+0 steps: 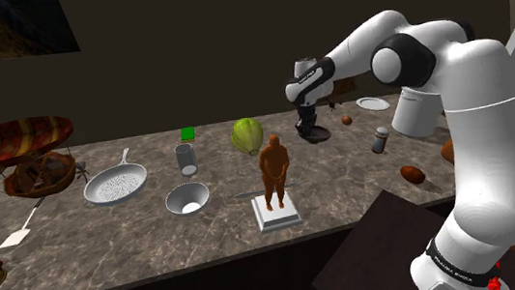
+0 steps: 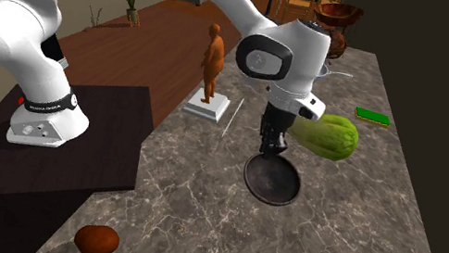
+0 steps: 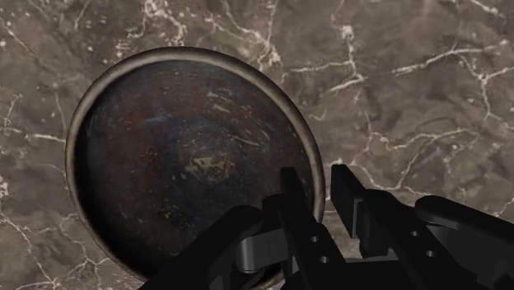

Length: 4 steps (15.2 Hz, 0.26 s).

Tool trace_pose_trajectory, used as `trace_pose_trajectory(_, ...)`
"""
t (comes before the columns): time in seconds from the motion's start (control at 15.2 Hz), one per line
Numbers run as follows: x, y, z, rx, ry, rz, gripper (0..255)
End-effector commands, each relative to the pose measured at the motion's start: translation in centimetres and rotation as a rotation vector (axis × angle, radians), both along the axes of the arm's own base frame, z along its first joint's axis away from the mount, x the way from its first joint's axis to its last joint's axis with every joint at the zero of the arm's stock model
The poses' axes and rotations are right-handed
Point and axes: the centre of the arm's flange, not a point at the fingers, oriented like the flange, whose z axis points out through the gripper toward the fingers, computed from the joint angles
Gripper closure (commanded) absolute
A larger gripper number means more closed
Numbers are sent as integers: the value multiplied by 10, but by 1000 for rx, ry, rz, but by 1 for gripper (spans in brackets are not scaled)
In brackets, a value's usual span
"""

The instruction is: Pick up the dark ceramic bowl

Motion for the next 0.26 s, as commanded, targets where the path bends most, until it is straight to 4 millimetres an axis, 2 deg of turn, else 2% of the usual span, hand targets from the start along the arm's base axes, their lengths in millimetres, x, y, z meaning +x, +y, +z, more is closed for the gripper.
trace_pose_trajectory(0.0,0,1,11,0,0,0,255)
trace_pose_trajectory(0.2,0,1,17,0,0,0,255)
